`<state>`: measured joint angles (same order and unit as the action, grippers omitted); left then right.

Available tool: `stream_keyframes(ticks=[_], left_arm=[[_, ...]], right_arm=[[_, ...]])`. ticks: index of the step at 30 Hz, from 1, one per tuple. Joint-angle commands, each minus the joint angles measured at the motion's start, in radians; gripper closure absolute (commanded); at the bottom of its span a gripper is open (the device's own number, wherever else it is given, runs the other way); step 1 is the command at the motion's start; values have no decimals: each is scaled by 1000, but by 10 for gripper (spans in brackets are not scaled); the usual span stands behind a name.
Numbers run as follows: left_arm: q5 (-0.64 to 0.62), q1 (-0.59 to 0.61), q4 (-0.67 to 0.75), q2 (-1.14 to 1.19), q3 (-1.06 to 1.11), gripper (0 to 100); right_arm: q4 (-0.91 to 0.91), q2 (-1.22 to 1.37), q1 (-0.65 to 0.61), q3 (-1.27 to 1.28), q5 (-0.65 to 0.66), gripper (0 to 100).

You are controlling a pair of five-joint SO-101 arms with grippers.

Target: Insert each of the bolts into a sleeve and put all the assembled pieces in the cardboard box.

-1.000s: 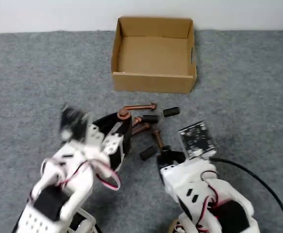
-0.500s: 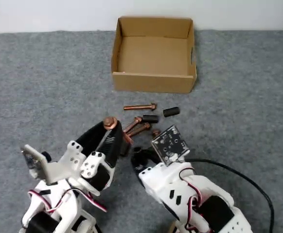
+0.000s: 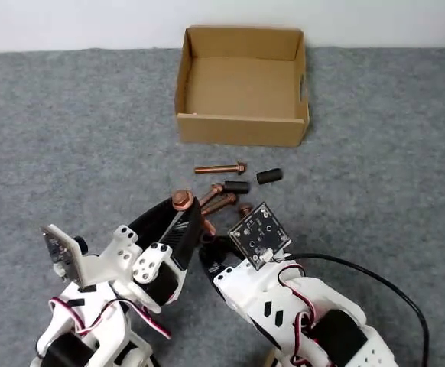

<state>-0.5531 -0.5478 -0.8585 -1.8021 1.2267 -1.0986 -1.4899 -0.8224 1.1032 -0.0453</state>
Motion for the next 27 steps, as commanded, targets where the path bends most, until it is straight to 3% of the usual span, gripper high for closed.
stream_keyframes(ticks=[1, 22, 27], left_arm=[[-8, 2, 0, -3, -48, 996], [20, -8, -115, -2, -84, 996], [20, -87, -178, 0, -33, 995]], right_arm=[[25, -7, -5, -66, 25, 991], [70, 1, 33, -115, 104, 991], [105, 1, 33, -115, 209, 991]])
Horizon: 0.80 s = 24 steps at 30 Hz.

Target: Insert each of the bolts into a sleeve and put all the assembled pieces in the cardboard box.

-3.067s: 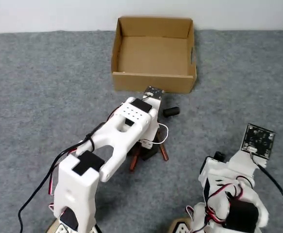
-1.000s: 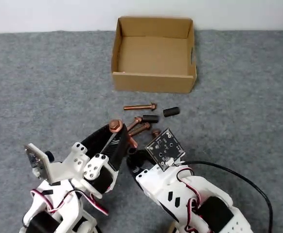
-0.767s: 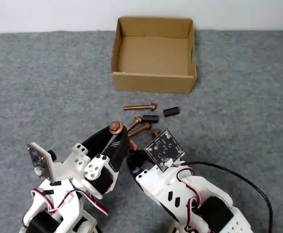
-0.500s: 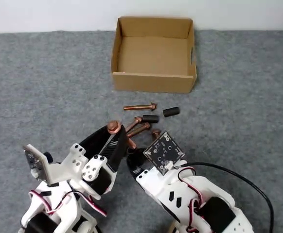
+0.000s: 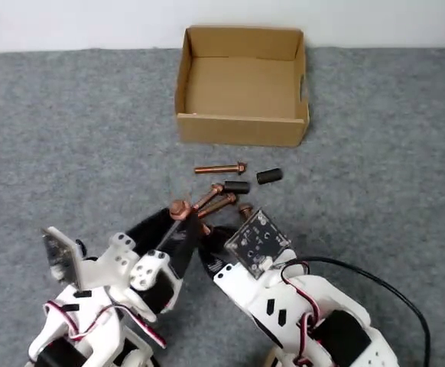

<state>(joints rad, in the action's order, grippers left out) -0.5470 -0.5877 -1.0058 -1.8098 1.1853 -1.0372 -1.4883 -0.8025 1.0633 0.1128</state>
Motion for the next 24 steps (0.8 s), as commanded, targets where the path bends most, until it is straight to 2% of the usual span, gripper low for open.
stream_keyframes(ticks=[1, 4, 8, 11, 17, 24], left_arm=[[15, -58, -32, 8, 13, 994], [66, -64, -37, 8, 27, 969], [98, -61, -66, 8, 39, 863], [106, -54, -91, 6, 31, 821], [144, -9, -153, 6, -42, 812], [196, 109, -160, 6, -81, 812]], right_arm=[[44, -1, 13, -75, 64, 991], [44, -1, 13, -75, 100, 991], [44, -1, 12, -75, 114, 991], [44, -2, 12, -75, 114, 991], [44, -1, 18, -71, 107, 991], [42, -1, 19, -68, 107, 991]])
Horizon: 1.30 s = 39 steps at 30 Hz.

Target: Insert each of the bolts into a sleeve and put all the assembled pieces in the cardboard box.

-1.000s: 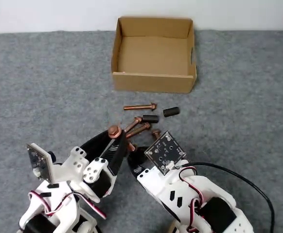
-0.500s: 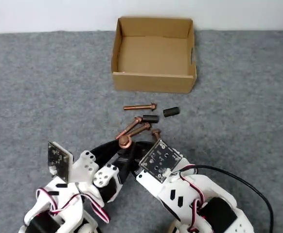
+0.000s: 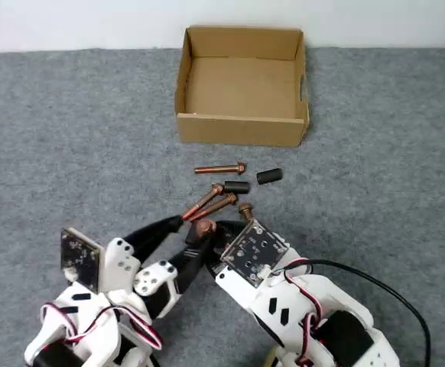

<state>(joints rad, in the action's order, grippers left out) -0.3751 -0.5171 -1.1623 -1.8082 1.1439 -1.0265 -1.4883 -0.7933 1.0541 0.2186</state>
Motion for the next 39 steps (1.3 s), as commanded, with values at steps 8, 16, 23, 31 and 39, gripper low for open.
stream_keyframes(ticks=[8, 16, 23, 31, 39], left_arm=[[28, 157, -2, -2, -36, 967], [219, 408, -9, -2, 180, 997], [304, 628, 160, -2, 430, 996], [301, 677, 261, 0, 539, 996], [304, 681, 198, 3, 539, 995]], right_arm=[[30, 31, 231, -91, -161, 991], [25, 438, 423, -402, -350, 991], [56, 852, 496, -772, -390, 991], [248, 1264, 536, -1106, -384, 991], [414, 1636, 542, -1315, -382, 991]])
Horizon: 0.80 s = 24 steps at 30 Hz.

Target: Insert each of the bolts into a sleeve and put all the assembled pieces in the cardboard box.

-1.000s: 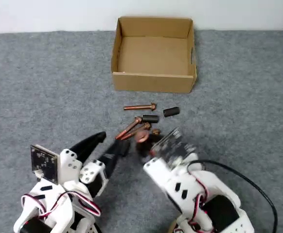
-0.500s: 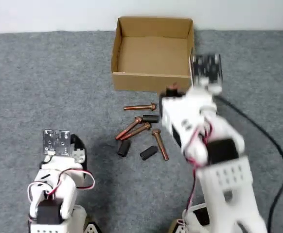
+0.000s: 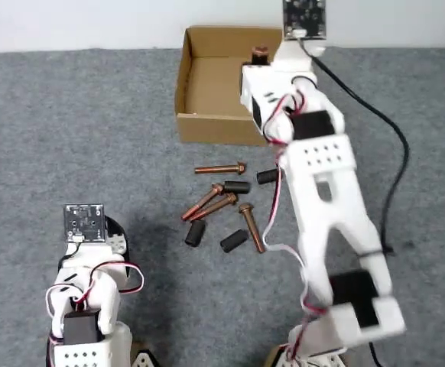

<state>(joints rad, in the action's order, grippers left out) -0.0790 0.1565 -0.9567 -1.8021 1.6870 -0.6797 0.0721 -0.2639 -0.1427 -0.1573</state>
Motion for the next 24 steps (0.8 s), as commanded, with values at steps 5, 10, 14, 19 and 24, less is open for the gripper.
stream_keyframes(ticks=[5, 10, 14, 19, 24], left_arm=[[11, 3, -43, -2, -4, 995], [11, 3, -41, -2, -4, 995], [12, 3, -41, -2, -2, 995], [12, 3, -43, 0, -2, 995], [12, 5, -43, 0, -2, 995]], right_arm=[[147, 295, 15, -203, 101, 991], [170, 469, 24, -256, 199, 991], [150, 559, 28, -278, 247, 989], [-30, 610, 22, -356, 273, 881], [-194, 610, 21, -489, 273, 833]])
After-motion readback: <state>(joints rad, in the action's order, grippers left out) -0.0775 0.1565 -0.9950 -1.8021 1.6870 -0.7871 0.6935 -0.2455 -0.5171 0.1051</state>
